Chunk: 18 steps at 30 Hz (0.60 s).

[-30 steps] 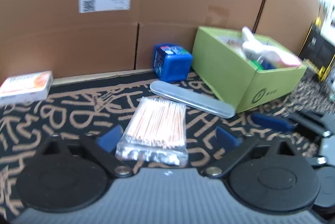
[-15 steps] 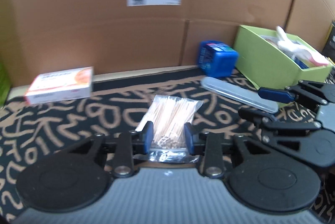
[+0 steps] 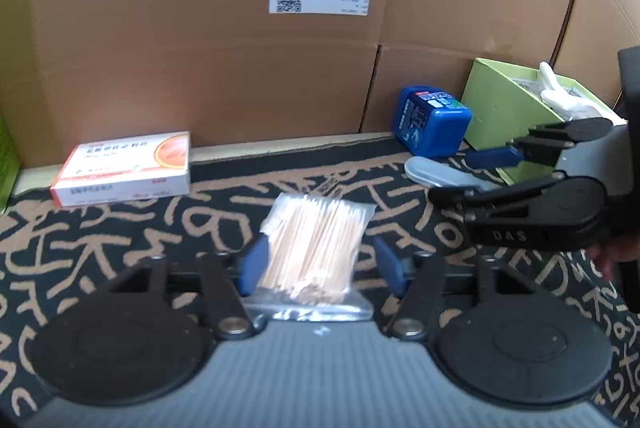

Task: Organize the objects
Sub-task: 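Grasp the toothpick bag with the left tool while the right grasps the clear case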

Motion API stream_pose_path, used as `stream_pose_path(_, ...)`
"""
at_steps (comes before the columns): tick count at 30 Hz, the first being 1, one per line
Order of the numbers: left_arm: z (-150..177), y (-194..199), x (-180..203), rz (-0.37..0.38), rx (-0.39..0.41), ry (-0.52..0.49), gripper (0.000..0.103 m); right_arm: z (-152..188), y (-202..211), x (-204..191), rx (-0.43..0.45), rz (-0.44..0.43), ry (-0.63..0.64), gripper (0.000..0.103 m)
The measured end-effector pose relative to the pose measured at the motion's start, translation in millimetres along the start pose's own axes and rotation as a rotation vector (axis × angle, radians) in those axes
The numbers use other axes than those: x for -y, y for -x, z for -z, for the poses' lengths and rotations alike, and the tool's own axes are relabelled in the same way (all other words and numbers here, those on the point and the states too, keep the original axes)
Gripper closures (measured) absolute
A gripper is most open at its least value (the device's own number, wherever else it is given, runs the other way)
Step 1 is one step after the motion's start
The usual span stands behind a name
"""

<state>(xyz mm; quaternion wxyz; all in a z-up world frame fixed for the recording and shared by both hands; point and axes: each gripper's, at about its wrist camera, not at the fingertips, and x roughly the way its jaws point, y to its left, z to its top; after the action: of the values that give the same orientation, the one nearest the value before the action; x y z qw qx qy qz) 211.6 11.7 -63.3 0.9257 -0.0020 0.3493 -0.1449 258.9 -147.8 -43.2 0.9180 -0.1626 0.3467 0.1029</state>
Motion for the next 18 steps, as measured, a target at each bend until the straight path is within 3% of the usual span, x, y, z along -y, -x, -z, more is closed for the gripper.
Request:
stream_pose_path(2,1,-2,3,0.001,-0.008,-0.007,0.047,2,5,-1,-0.023,-0.023,-0.014,0.063)
stream_pose_path(4,2,-1,7,-0.009,-0.011,-0.029,0.063,8,12,-7,-0.027,-0.016,-0.003,0.069)
stream_pose_path(7,6,5,8,0.005,-0.025,-0.020,0.068,20,26,-15,-0.020,-0.008,-0.020,0.072)
stream_pose_path(12,22,26,15,0.023,-0.043,-0.015,0.071,50,61,-22,0.007,-0.072,-0.160,0.072)
stream_pose_path(15,37,47,24,0.059,-0.057,-0.038,0.071,75,82,-29,0.014,-0.175,-0.221,0.072)
stream_pose_path(17,45,57,31,0.068,-0.060,-0.062,0.067,88,93,-34,0.043,-0.220,-0.232,0.059)
stream_pose_path(18,47,60,34,0.061,-0.056,-0.078,0.061,93,98,-37,0.053,-0.224,-0.230,0.053)
